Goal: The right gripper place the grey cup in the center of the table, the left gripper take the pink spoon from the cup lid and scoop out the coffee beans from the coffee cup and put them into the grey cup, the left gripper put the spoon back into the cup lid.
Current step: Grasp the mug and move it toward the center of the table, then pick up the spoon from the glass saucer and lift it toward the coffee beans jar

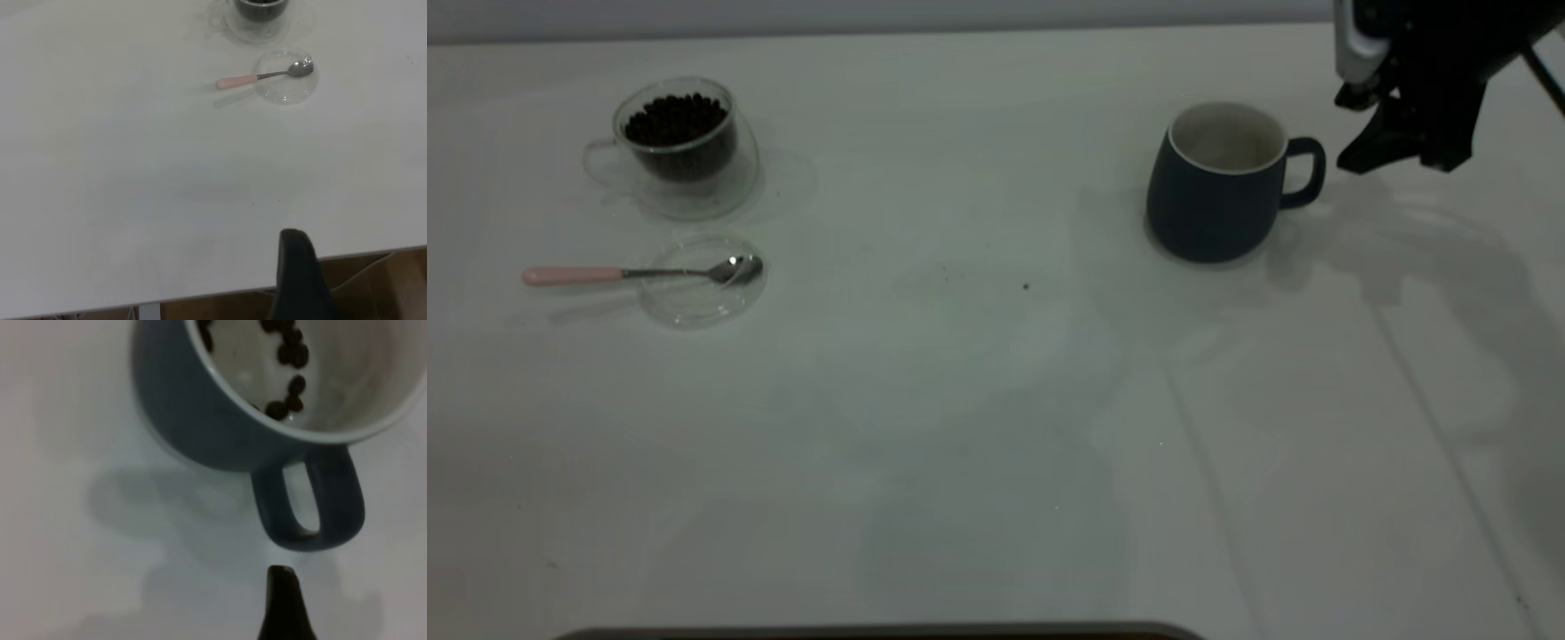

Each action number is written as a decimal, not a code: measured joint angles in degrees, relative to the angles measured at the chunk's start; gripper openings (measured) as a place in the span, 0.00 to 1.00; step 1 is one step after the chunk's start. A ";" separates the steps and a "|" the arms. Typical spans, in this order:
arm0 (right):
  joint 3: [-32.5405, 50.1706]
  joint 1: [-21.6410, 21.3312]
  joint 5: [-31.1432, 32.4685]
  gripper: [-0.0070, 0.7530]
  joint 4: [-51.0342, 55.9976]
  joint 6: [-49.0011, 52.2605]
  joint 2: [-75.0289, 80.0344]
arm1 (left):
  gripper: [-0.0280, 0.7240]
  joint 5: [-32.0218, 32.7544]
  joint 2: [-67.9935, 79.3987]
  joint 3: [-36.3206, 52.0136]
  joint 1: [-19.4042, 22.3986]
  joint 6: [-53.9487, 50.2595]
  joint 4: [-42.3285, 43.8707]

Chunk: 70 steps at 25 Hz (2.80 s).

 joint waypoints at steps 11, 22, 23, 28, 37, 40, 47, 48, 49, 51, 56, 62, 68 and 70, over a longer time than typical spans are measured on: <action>-2.83 4.64 1.35 0.72 2.33 0.00 5.30 | 0.73 0.00 0.00 0.00 0.00 0.00 0.00; -8.94 15.74 1.12 0.72 11.66 0.00 9.37 | 0.73 0.00 0.00 0.00 0.00 -0.05 0.00; -9.54 16.70 1.12 0.72 12.48 0.00 9.64 | 0.73 0.00 0.00 0.00 0.00 -0.05 0.00; -11.12 19.17 1.12 0.69 14.63 0.00 10.50 | 0.73 0.00 0.00 0.00 0.00 -0.05 0.00; 1.12 16.08 -6.22 0.62 12.90 25.82 -0.17 | 0.73 0.00 0.00 0.00 0.00 -0.05 0.02; 9.80 16.46 -3.57 0.62 12.80 44.03 -8.84 | 0.73 0.00 0.00 0.00 0.00 -0.05 0.02; 27.62 18.86 22.65 0.62 -18.97 88.50 -35.08 | 0.73 0.00 0.00 0.00 0.00 -0.05 0.06; 29.86 18.86 26.10 0.62 -25.18 97.34 -37.80 | 0.73 0.00 0.00 0.00 0.00 -0.05 0.06; 31.77 18.86 28.75 0.62 -31.13 104.13 -40.87 | 0.73 0.00 0.00 0.00 0.00 -0.05 0.06; 36.37 18.86 33.92 0.62 -40.19 116.82 -46.06 | 0.73 0.00 0.00 0.00 0.00 -0.05 0.06; 45.60 18.81 37.91 0.62 -47.37 127.89 -59.60 | 0.73 0.00 0.00 0.00 0.00 0.00 0.06; 48.36 18.10 41.42 0.62 -47.82 128.66 -75.35 | 0.73 0.00 0.00 0.00 0.00 0.00 0.06; 48.96 9.64 41.91 0.62 -52.66 128.79 -92.95 | 0.73 0.00 0.00 0.00 0.00 0.00 0.06; 49.52 7.05 42.07 0.62 -53.00 128.92 -98.92 | 0.73 0.00 0.00 0.00 0.00 0.00 0.06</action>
